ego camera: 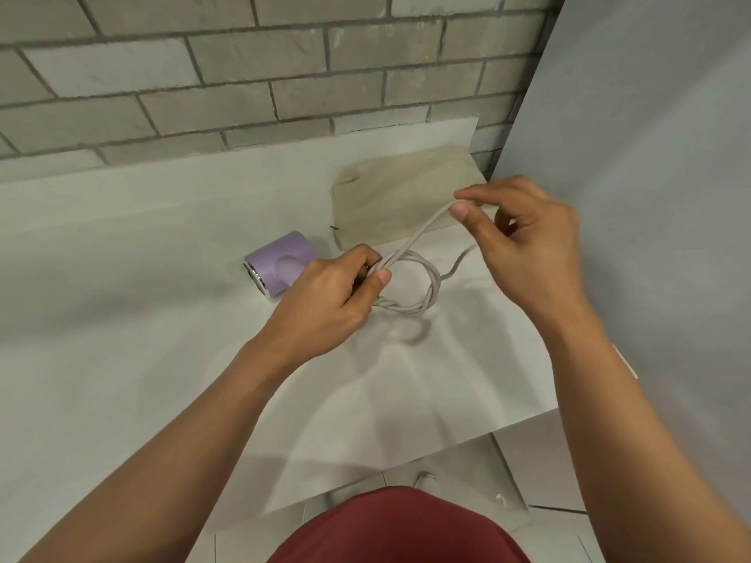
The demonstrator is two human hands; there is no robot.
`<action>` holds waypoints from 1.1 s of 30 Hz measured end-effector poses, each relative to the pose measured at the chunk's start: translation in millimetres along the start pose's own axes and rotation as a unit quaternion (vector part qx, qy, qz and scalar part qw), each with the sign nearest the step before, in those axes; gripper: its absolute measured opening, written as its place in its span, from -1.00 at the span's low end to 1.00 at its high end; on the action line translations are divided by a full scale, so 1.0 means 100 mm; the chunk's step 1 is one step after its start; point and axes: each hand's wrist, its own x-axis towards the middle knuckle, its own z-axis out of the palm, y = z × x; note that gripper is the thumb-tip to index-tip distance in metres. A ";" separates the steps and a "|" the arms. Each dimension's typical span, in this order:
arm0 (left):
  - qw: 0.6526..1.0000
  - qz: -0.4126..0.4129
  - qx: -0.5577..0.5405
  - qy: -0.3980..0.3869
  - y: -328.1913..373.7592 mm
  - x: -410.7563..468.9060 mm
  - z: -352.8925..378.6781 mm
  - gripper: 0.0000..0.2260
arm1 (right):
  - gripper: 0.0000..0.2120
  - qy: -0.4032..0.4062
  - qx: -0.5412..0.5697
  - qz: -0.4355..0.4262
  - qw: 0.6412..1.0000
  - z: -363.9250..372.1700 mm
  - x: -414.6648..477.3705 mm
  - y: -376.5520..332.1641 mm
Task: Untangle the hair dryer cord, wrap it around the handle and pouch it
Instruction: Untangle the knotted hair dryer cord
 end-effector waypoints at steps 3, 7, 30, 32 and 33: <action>1.000 -0.011 0.012 0.000 0.02 -0.01 0.04 -0.81 | -0.72 -0.048 -0.105 -0.053 0.992 0.01 -0.04 -0.02; 1.000 -0.013 0.018 0.010 0.04 0.02 0.06 -0.83 | -0.70 -0.149 -0.193 -0.221 0.944 0.12 -0.17 -0.15; 1.000 -0.017 -0.019 -0.002 -0.03 -0.08 0.13 -0.84 | -0.65 -0.235 -0.187 -0.209 0.931 0.05 -0.17 -0.18; 1.000 -0.018 -0.016 -0.008 -0.03 -0.08 0.12 -0.84 | -0.74 -0.234 -0.204 -0.211 0.927 0.07 -0.19 -0.17; 1.000 -0.020 -0.013 -0.012 -0.03 -0.09 0.12 -0.85 | -0.77 -0.231 -0.210 -0.209 0.927 0.06 -0.16 -0.15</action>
